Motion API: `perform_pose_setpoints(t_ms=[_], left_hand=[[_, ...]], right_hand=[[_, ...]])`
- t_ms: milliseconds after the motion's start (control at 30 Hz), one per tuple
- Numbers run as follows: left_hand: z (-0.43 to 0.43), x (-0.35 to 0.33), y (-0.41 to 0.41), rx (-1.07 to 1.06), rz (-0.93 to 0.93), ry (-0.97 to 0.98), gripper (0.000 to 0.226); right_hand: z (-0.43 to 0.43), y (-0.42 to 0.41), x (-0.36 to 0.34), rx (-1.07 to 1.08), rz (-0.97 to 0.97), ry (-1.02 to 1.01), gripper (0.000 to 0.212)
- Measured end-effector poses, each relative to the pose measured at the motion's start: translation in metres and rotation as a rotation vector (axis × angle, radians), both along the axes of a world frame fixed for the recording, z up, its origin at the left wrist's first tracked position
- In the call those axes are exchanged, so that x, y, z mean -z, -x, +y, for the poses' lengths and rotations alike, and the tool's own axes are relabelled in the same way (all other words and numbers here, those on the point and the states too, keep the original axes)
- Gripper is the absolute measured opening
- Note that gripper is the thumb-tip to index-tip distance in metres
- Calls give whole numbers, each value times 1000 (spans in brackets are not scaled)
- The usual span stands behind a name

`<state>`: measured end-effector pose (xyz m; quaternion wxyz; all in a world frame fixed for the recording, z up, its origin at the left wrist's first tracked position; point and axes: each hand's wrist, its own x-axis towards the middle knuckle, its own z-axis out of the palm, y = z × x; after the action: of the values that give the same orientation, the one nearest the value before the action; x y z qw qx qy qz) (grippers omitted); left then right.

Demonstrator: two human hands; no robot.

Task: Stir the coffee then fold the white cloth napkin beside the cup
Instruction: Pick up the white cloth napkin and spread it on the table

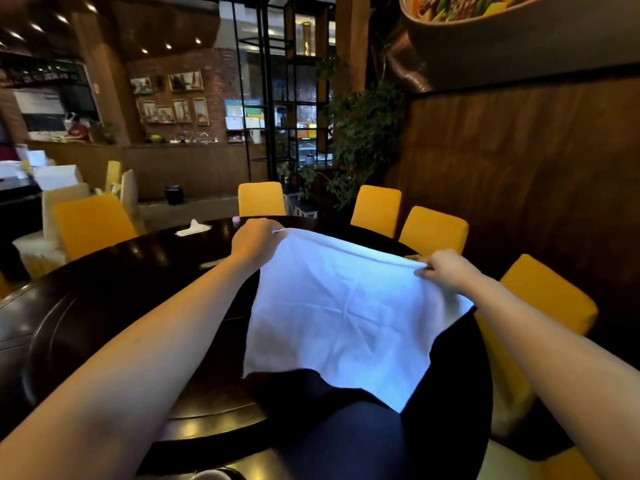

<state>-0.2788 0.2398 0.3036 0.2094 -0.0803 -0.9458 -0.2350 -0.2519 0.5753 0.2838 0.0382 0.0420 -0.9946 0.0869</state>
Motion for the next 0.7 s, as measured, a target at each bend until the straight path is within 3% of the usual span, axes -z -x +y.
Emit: perform_pose_setpoints(t_ms=[67, 200, 500, 600, 700], left_hand=[[-15, 2, 7, -50, -40, 82, 27], [-48, 4, 36, -124, -46, 207, 27], [-87, -45, 116, -152, 55, 321, 21], [-93, -60, 116, -163, 142, 372, 21], [-87, -67, 98, -153, 200, 356, 24]], right_hand=[[-4, 17, -4, -9, 35, -44, 22], [-20, 64, -4, 23, 111, -73, 27], [-45, 167, -44, 96, 205, -83, 16], [-37, 183, -65, 101, 301, -19, 22], [-29, 177, -73, 70, 484, 42, 14]])
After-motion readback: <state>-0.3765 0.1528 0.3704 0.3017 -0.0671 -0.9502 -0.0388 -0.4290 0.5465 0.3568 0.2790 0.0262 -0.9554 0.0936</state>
